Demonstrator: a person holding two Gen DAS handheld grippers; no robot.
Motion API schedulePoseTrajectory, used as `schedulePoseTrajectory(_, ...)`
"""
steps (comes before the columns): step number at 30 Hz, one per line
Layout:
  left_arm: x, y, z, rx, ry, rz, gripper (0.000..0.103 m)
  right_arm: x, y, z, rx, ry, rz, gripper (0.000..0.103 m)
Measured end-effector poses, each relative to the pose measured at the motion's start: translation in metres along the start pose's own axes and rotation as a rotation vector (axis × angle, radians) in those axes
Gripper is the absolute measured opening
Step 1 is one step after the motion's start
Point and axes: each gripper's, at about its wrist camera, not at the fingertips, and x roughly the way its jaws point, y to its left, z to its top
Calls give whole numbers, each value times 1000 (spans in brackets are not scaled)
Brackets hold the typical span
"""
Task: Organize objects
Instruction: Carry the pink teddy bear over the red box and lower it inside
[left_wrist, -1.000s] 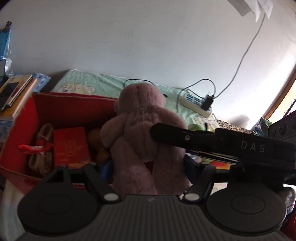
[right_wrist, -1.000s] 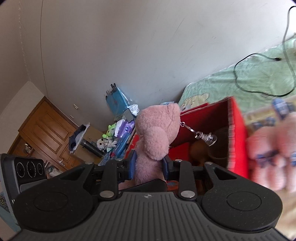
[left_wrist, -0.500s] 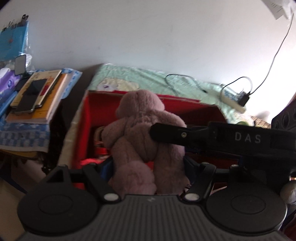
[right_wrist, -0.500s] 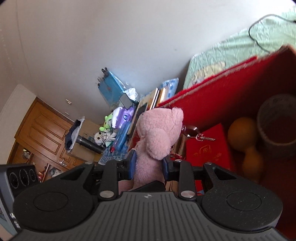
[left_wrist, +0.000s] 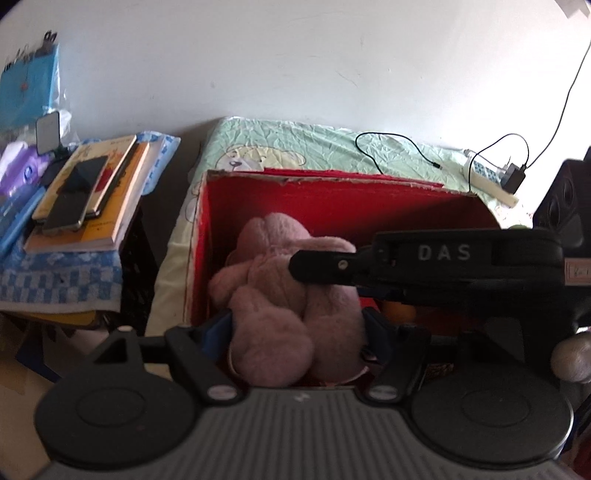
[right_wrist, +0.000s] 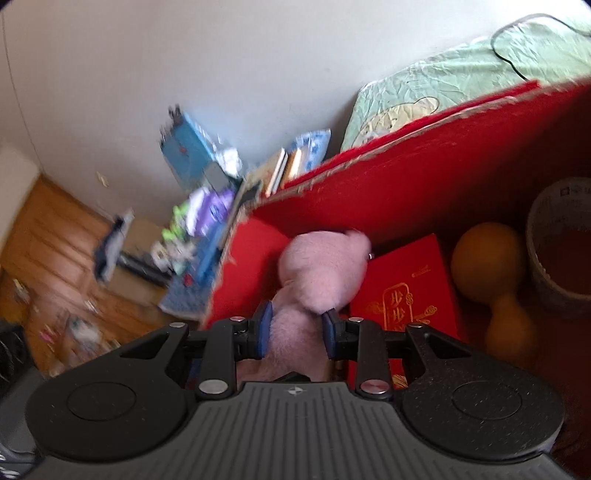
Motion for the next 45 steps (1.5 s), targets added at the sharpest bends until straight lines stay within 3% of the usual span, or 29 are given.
schedulePoseTrajectory(3, 2, -1, -1, 10, 21, -23, 76, 1, 1, 0, -32, 8, -14, 33)
schedulePoseTrajectory(6, 3, -3, -3, 18, 27, -27, 82, 1, -9, 0, 34, 24, -3, 35)
schedulePoseTrajectory(16, 5, -11, -6, 53, 34, 37, 82, -21, -27, -7, 150, -9, -54, 39)
schedulePoseTrajectory(21, 6, -13, -7, 57, 38, 56, 83, -18, -23, -7, 134, 2, -87, 20)
schedulePoseTrajectory(29, 9, -18, -6, 66, 63, 95, 85, -5, -22, -14, 154, 54, -45, 20)
schedulePoseTrajectory(38, 10, -23, -6, 64, 93, 125, 87, -26, -21, -16, 134, -16, -85, 28)
schedulePoseTrajectory(45, 12, -26, -6, 53, 115, 147, 87, -41, -12, -22, 55, -59, -181, 32)
